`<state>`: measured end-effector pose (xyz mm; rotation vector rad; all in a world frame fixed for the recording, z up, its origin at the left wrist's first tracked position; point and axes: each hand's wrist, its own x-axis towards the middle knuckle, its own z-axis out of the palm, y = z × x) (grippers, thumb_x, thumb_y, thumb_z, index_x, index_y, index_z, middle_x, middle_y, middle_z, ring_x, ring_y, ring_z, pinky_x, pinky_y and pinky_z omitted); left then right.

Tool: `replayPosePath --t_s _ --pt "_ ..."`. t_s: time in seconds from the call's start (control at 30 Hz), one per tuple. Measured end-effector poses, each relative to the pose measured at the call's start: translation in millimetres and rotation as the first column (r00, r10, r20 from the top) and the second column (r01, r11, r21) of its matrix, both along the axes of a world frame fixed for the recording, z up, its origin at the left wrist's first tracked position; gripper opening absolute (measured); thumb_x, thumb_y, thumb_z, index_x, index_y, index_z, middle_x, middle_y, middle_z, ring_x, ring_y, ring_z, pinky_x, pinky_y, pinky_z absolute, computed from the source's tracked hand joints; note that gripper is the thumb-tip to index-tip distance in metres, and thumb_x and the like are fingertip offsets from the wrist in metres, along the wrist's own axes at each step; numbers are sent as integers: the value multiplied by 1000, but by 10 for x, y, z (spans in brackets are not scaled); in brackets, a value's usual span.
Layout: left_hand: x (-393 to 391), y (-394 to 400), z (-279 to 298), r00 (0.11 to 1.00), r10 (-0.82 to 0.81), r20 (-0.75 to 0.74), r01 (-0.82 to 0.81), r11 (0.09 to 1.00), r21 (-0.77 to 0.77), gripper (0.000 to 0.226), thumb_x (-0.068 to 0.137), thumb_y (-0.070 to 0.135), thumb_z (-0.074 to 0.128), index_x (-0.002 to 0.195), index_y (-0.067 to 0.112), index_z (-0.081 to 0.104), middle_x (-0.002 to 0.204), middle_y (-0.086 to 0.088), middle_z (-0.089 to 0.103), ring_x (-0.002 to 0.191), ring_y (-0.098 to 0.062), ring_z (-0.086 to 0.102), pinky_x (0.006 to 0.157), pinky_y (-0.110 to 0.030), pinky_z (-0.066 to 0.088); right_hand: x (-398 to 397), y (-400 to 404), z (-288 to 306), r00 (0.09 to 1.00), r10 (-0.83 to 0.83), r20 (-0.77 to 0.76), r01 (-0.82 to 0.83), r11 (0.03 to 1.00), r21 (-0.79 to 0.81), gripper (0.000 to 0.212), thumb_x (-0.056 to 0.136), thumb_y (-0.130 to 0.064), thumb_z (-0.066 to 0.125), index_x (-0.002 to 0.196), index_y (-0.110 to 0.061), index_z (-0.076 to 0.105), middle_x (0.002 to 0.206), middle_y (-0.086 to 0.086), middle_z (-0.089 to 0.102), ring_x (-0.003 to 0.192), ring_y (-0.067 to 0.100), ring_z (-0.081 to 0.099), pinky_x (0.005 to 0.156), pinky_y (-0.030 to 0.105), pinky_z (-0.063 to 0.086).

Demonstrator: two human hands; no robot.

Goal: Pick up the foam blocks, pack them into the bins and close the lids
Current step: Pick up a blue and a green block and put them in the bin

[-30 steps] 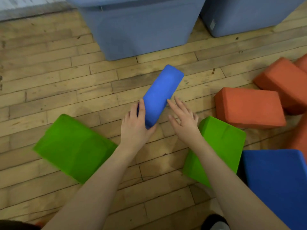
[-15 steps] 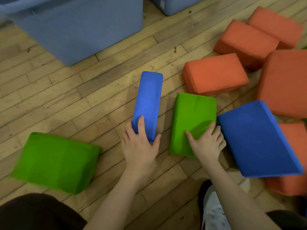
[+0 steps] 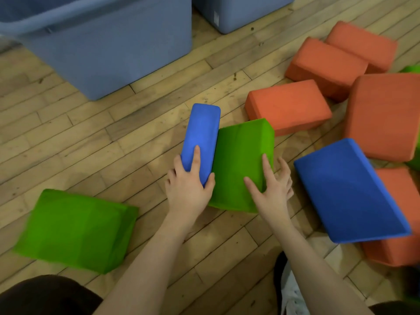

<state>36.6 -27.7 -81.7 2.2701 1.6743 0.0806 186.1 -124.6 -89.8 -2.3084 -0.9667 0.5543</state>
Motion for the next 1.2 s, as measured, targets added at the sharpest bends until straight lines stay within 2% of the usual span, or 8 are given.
replayPosePath --t_s 0.13,0.23,0.37,0.57,0.7,0.87,1.07,1.2 --pt "-36 44 47 999 -19 27 20 999 -48 74 87 57 46 149 37 9 144 -10 23 110 -31 41 89 -37 37 -64 -67 93 972 66 -226 -47 995 86 75 86 -37 62 145 -43 15 155 8 9 143 18 11 107 28 18" --pt "-128 115 184 992 33 120 -24 997 -77 71 84 54 53 146 37 24 142 -9 31 114 -32 42 94 -38 34 -172 -20 230 994 6 -107 5 995 101 77 83 -30 69 146 -26 25 152 6 20 140 18 21 106 27 25" --pt "-340 250 589 966 123 229 -126 992 -1 65 79 51 61 139 34 42 136 -11 43 114 -34 45 94 -41 36 -378 192 662 1000 9 25 -13 984 176 68 80 -29 72 140 -27 41 150 -3 28 136 11 28 97 24 30" --pt "-756 737 1619 883 167 438 -284 934 216 77 63 65 36 129 29 55 131 -10 46 105 -34 52 89 -43 45 -738 922 1769 978 86 188 -146 931 334 65 77 -32 73 136 -32 46 147 -6 34 132 9 34 91 24 32" --pt "-1032 1130 2357 843 162 513 -379 855 354 74 64 63 39 125 26 58 129 -11 47 100 -34 55 82 -41 46 -963 1501 2613 951 125 284 -246 860 448 62 74 -31 75 132 -25 53 141 0 40 126 13 41 90 23 34" --pt "-1243 1681 2919 843 177 508 -434 781 449 64 65 57 50 120 26 62 133 -9 50 97 -37 58 80 -41 46 -1033 2203 3329 904 227 363 -383 806 451 59 73 -38 72 127 -30 52 130 -5 38 112 16 50 82 38 49" --pt "-1189 2537 2827 940 206 271 -323 791 520 56 65 43 79 116 25 66 136 -10 52 95 -40 57 82 -46 42 -784 3158 3103 925 274 263 -372 793 483 56 76 -36 72 128 -25 53 128 -5 39 100 10 50 73 29 43" --pt "-1159 3302 2672 973 174 149 -229 700 676 50 55 34 86 101 19 72 122 -15 61 83 -39 59 75 -47 45 -735 3952 2879 945 295 142 -321 754 573 54 79 -29 72 128 -18 52 127 -2 39 85 -7 36 72 15 32"
